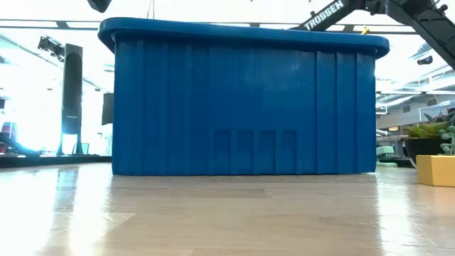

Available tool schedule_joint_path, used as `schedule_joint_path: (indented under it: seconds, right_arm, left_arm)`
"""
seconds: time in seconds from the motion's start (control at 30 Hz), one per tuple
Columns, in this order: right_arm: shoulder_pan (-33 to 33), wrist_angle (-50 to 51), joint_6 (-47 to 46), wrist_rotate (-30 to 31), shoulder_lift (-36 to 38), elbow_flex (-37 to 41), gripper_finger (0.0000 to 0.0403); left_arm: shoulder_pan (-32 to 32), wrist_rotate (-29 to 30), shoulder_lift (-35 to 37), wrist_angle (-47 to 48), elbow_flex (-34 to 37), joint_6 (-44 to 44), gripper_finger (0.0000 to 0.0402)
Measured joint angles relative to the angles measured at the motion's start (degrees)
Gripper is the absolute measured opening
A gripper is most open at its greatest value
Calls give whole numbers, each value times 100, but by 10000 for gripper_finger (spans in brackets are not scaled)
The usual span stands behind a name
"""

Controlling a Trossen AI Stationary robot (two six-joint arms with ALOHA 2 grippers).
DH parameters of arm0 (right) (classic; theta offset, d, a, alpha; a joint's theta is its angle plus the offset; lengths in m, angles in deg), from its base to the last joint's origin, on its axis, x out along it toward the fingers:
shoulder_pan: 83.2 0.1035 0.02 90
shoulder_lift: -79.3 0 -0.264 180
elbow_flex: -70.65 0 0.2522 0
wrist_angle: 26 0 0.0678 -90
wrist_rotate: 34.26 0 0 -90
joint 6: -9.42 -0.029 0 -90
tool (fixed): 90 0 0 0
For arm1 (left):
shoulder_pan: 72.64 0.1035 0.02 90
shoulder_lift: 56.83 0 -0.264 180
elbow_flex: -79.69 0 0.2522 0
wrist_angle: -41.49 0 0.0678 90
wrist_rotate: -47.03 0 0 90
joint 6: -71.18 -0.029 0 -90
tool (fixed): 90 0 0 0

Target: Sort Items/Unsort Items

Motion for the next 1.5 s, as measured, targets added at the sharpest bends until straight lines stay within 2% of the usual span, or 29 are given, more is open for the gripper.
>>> schedule_joint_path:
  seconds: [0.17, 0.47, 0.67, 0.8, 1.0, 1.23, 1.5]
  right_arm:
    - [-7, -975, -127, 30, -2, 619, 289]
    - [-34, -1686, -21, 66, -2, 1501, 283]
    - [-28, -2377, -60, 28, -2, 1836, 282]
    - [-75, -2501, -58, -4, 1, 1954, 273]
    - [-96, -2538, 226, 32, 4, 2071, 230]
    - [-97, -2537, 566, 25, 9, 2074, 138]
    - [-96, -2464, 843, -24, 16, 2019, 131]
  left_arm:
    - [0, -2, 0, 0, 0, 3, 15]
    - [1, -4, 0, 4, 0, -83, 15]
    - [0, -7, 0, 4, 0, -105, 15]
    - [0, -24, 0, 4, 0, -103, 15]
    - [4, -22, 0, 0, 0, -127, 15]
    - [4, -22, 0, -22, 0, -131, 15]
    - [4, -19, 0, -34, 0, -138, 15]
